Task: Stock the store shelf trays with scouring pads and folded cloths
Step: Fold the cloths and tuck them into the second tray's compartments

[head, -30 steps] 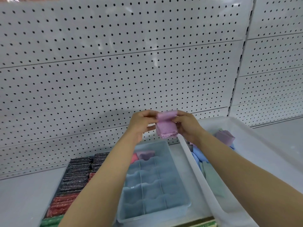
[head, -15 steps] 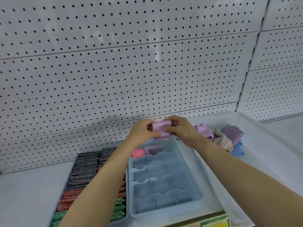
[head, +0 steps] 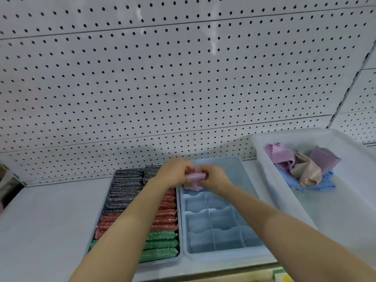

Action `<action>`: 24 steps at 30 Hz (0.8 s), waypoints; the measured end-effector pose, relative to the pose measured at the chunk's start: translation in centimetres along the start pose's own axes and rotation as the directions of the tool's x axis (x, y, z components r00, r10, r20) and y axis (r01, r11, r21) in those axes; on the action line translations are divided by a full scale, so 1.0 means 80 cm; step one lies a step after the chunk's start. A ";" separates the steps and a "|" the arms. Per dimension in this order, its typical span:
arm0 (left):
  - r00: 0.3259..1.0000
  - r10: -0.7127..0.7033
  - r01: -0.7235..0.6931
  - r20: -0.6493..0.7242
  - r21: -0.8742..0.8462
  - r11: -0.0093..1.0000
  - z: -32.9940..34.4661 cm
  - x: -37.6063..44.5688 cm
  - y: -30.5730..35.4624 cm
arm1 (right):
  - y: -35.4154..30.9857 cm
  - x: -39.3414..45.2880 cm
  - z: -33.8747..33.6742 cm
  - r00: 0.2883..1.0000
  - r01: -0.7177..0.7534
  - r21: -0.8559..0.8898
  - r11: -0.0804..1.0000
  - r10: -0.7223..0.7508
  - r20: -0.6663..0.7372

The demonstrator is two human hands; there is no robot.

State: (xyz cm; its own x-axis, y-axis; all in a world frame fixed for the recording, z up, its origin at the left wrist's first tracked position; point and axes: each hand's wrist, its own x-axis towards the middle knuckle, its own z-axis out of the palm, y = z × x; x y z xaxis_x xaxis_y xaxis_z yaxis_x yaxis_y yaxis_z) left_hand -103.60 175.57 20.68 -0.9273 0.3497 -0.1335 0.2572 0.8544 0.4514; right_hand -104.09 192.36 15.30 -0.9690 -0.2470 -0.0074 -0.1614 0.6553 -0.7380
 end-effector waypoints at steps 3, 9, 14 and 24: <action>0.997 0.039 -0.026 -0.060 0.211 0.977 0.013 0.002 -0.005 | 0.007 -0.002 0.016 1.000 0.014 0.008 1.000 -0.014 0.007; 0.987 0.133 -0.055 -0.093 0.576 0.816 0.022 0.006 0.004 | 0.008 -0.004 0.015 0.993 0.104 -0.126 0.987 -0.096 0.067; 0.999 0.035 -0.017 -0.014 0.662 0.749 0.027 0.008 0.004 | 0.001 -0.008 0.006 0.989 0.106 -0.221 0.970 -0.080 0.121; 0.998 -0.047 0.069 -0.051 0.690 0.721 0.052 0.015 0.012 | -0.006 -0.002 0.006 0.978 0.122 -0.301 0.946 -0.063 0.198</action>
State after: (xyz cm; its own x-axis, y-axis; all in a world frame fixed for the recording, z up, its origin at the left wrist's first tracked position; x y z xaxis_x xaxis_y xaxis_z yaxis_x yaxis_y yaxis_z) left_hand -103.34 178.42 17.33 -0.9509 0.2895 -0.1092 0.3091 0.9051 -0.2921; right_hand -103.78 191.69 15.32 -0.9006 -0.4242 -0.0949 -0.3267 0.8045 -0.4960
